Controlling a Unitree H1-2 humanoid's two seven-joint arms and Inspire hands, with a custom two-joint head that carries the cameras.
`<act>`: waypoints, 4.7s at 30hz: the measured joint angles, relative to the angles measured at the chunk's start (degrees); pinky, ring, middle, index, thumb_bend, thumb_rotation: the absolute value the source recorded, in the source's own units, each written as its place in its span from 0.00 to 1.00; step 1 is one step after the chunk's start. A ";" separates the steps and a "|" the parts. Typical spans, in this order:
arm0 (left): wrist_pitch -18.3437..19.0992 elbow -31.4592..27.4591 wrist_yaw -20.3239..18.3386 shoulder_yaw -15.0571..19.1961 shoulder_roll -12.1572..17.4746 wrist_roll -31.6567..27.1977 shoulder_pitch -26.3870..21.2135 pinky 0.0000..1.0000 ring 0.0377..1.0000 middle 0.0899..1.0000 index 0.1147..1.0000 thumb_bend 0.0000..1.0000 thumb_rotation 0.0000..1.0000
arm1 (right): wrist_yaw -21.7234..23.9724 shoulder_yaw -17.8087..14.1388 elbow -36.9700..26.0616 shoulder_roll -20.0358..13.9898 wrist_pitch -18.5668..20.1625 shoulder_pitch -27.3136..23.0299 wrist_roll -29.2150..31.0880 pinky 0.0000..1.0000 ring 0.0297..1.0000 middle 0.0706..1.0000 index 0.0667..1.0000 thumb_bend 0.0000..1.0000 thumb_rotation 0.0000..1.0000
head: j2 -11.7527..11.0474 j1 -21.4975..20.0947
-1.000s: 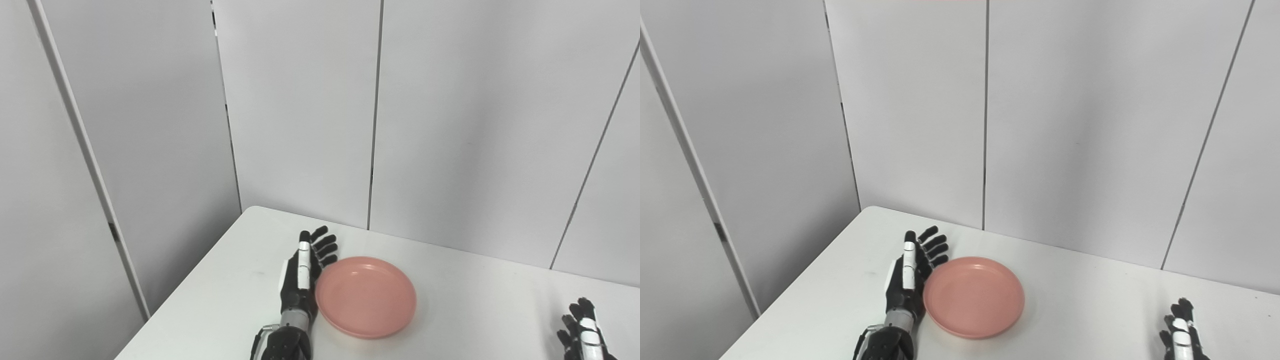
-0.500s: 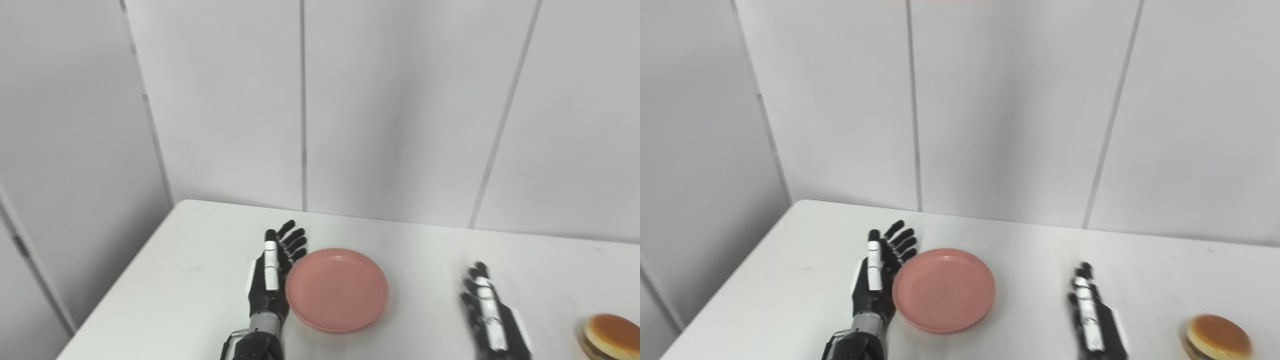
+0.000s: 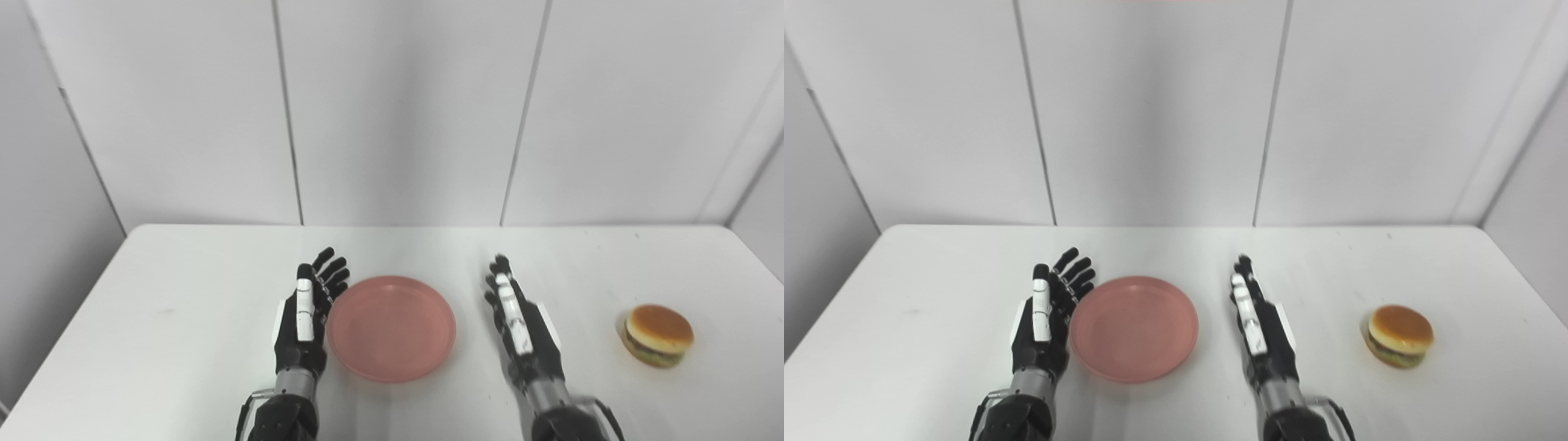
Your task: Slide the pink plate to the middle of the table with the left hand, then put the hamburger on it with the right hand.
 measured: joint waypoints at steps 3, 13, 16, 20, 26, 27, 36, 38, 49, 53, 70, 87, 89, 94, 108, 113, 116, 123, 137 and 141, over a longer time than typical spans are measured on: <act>1.26 -1.63 -0.24 -0.63 -0.01 -0.01 1.16 0.91 0.88 0.87 0.85 0.81 1.00 | -0.19 0.21 -0.03 0.42 0.08 -0.28 -0.27 1.00 1.00 1.00 1.00 0.59 0.89 | 0.44 -1.14; 0.76 -1.60 -2.16 -1.75 0.17 0.13 1.72 0.94 0.90 0.89 0.88 0.77 1.00 | -1.38 0.01 -0.89 -1.72 0.06 -1.47 -4.20 1.00 0.97 0.93 0.94 0.63 0.83 | 0.53 -2.02; 0.54 -1.11 -2.12 -1.76 0.09 0.52 1.58 0.94 0.91 0.90 0.89 0.74 1.00 | -0.62 0.14 -0.90 -5.17 -0.21 -2.83 -6.03 0.95 0.93 0.92 0.93 0.67 0.78 | 0.27 -1.94; 0.13 -0.86 -2.11 -1.68 -0.04 0.99 1.53 0.95 0.92 0.91 0.90 0.73 1.00 | 2.58 0.81 -2.10 -13.53 -0.21 -4.65 -9.63 0.84 0.89 0.91 0.90 0.71 0.70 | -0.26 -1.76; -0.11 -0.70 -2.11 -1.54 -0.06 1.03 1.56 0.96 0.93 0.93 0.92 0.73 1.00 | 4.06 -0.55 -7.75 -22.04 1.91 -4.89 -14.99 0.73 0.80 0.87 0.85 0.78 0.57 | -1.32 -3.08; -0.11 -0.66 -2.11 -1.54 -0.11 1.02 1.58 0.96 0.93 0.93 0.92 0.72 1.00 | 3.95 -0.86 -9.16 -22.82 2.75 -4.63 -16.41 0.72 0.80 0.89 0.84 0.78 0.52 | -1.49 -4.04; -0.51 -0.32 -2.47 -1.50 0.03 0.93 1.56 0.96 0.93 0.93 0.92 0.74 1.00 | 5.21 -1.31 -12.77 -30.61 12.76 -1.91 -31.02 0.81 0.92 0.91 0.84 0.80 0.40 | -2.46 -8.78; -0.51 -0.27 -2.66 -1.46 0.18 0.86 1.56 0.96 0.93 0.93 0.92 0.74 1.00 | 7.44 -0.36 -14.61 -32.55 16.83 -1.75 -34.76 0.83 0.95 0.92 0.85 0.81 0.37 | -2.55 -9.05; -1.63 1.29 -4.80 -0.99 0.69 -0.58 0.72 0.94 0.92 0.91 0.91 0.74 1.00 | 21.05 1.44 -17.97 -36.56 25.19 -2.00 -48.54 0.98 0.95 0.92 0.88 0.93 0.35 | -2.81 -11.43; -1.68 1.29 -4.79 -0.80 0.69 -0.54 0.71 0.94 0.91 0.91 0.90 0.75 1.00 | 27.08 -1.00 -17.92 -35.27 25.42 -2.34 -55.15 0.98 0.95 0.94 0.88 0.97 0.37 | -2.90 -11.52; -1.67 1.15 -4.83 -0.72 0.63 -0.57 0.75 0.95 0.92 0.91 0.91 0.75 1.00 | 31.50 -1.97 -11.07 -33.47 25.47 -2.50 -58.05 0.85 0.91 0.93 0.87 0.99 0.33 | -2.72 -11.08; -1.68 1.01 -4.90 -0.47 0.53 -0.71 0.83 0.94 0.92 0.91 0.91 0.75 1.00 | 26.20 -0.47 -4.97 -35.52 25.43 -4.16 -49.77 0.32 0.35 0.46 0.47 0.56 0.01 | -2.46 -10.38; -1.68 0.99 -4.92 -0.53 0.55 -0.69 0.83 0.95 0.93 0.92 0.91 0.76 1.00 | 24.33 -0.67 -4.98 -35.45 25.43 -4.12 -49.12 0.32 0.35 0.40 0.49 0.53 0.00 | -2.55 -10.29; -1.68 0.99 -4.90 -0.35 0.51 -0.62 0.83 0.93 0.91 0.91 0.90 0.76 1.00 | 19.90 -0.63 -5.14 -34.73 25.43 -3.73 -48.74 0.33 0.36 0.40 0.49 0.52 0.00 | -2.64 -10.20; -1.70 1.08 -4.86 -1.14 0.26 0.02 0.82 0.95 0.94 0.93 0.92 0.74 1.00 | 6.11 -2.76 -9.60 -29.43 21.28 -3.10 -42.91 0.27 0.32 0.40 0.50 0.52 0.00 | -2.99 -5.64; -1.71 1.15 -4.04 -1.28 -0.10 1.00 0.76 0.95 0.94 0.93 0.93 0.73 1.00 | 4.78 0.00 -9.90 -28.72 15.32 -3.38 -39.84 0.28 0.34 0.40 0.50 0.52 0.00 | -3.16 -2.21; -1.82 1.34 -3.51 -1.48 -0.18 1.70 0.71 0.95 0.94 0.93 0.93 0.73 1.00 | 5.14 1.78 -9.85 -28.69 13.24 -4.09 -38.51 0.30 0.35 0.40 0.49 0.52 0.00 | -3.25 -1.06; -1.90 1.91 -2.07 -1.87 -2.33 2.77 0.64 0.96 0.92 0.92 0.93 0.74 1.00 | 11.51 6.59 -13.78 -27.08 13.46 -8.02 -35.69 0.30 0.37 0.42 0.48 0.52 0.00 | -2.99 3.23; -5.13 5.05 0.37 -2.85 -4.19 6.38 -0.82 0.95 0.94 0.93 0.94 0.73 1.00 | 17.80 16.19 -12.74 -22.17 13.37 -14.53 -36.26 0.24 0.31 0.36 0.48 0.52 0.00 | -2.90 10.63; -5.87 5.66 1.70 -3.32 -4.69 7.52 -1.11 0.94 0.93 0.93 0.94 0.72 1.00 | 17.86 18.56 -9.82 -19.90 13.19 -14.94 -37.23 0.24 0.29 0.35 0.48 0.52 0.00 | -2.90 11.68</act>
